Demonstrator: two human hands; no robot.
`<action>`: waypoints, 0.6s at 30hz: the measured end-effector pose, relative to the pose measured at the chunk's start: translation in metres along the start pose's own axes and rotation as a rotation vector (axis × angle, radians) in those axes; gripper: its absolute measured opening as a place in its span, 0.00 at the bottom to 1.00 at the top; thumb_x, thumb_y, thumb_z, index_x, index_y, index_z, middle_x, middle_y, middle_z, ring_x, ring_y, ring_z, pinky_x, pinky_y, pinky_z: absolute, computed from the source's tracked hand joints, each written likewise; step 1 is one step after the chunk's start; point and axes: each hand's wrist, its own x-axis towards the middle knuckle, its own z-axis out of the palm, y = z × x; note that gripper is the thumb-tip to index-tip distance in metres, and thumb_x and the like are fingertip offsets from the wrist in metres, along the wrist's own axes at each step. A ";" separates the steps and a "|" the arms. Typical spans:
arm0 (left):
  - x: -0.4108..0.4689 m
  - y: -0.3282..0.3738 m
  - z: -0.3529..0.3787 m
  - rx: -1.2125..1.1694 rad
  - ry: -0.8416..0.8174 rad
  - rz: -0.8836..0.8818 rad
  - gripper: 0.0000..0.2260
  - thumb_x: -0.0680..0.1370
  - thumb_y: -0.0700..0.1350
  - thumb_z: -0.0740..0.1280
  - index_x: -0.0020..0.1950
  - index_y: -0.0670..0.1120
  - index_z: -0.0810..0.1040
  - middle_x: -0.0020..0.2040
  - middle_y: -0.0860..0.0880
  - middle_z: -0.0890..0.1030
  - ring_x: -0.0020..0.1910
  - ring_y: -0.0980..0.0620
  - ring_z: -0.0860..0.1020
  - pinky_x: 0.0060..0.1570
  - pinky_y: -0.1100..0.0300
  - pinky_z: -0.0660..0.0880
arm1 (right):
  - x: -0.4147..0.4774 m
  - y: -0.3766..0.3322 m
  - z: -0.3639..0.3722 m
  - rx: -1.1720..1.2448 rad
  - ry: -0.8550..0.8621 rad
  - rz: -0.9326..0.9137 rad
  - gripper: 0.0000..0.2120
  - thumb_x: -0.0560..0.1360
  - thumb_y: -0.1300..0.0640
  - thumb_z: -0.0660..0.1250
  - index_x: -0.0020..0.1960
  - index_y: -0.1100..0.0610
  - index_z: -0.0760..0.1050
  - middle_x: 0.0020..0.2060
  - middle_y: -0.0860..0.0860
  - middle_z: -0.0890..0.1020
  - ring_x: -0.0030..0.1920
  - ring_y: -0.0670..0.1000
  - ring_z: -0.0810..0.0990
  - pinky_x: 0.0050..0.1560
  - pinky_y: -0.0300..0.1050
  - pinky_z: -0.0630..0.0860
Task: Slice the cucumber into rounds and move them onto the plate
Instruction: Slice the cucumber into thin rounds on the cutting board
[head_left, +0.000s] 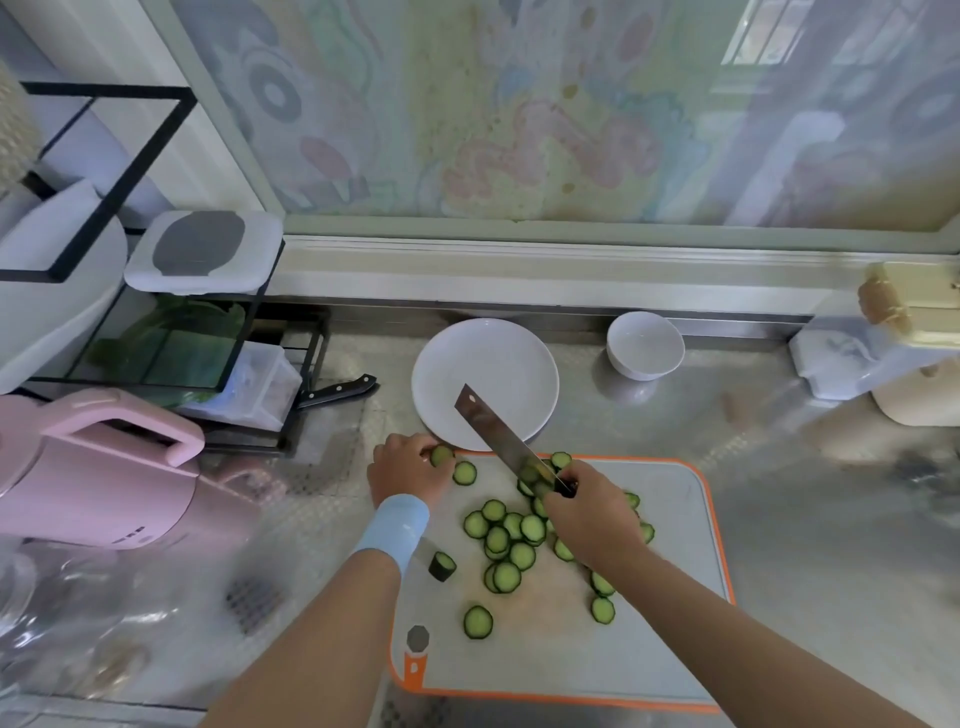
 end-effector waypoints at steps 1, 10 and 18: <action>-0.004 -0.003 0.000 -0.013 -0.011 0.024 0.10 0.72 0.54 0.66 0.52 0.59 0.79 0.51 0.53 0.73 0.55 0.49 0.71 0.54 0.53 0.72 | 0.001 0.000 0.000 0.009 0.000 0.003 0.02 0.71 0.51 0.62 0.43 0.49 0.72 0.33 0.47 0.80 0.31 0.49 0.77 0.29 0.41 0.67; -0.040 -0.010 0.010 -0.015 -0.113 0.393 0.16 0.78 0.47 0.62 0.66 0.55 0.76 0.59 0.53 0.77 0.63 0.50 0.70 0.62 0.55 0.65 | 0.000 0.002 -0.003 0.021 -0.032 0.006 0.02 0.72 0.51 0.63 0.44 0.49 0.72 0.34 0.48 0.80 0.32 0.49 0.77 0.30 0.41 0.68; -0.089 -0.042 -0.014 0.045 -0.309 0.388 0.27 0.68 0.59 0.69 0.66 0.55 0.71 0.57 0.55 0.71 0.58 0.52 0.72 0.58 0.55 0.70 | -0.034 0.002 0.015 0.049 -0.070 0.020 0.09 0.75 0.46 0.62 0.43 0.50 0.74 0.36 0.50 0.81 0.34 0.51 0.77 0.31 0.43 0.70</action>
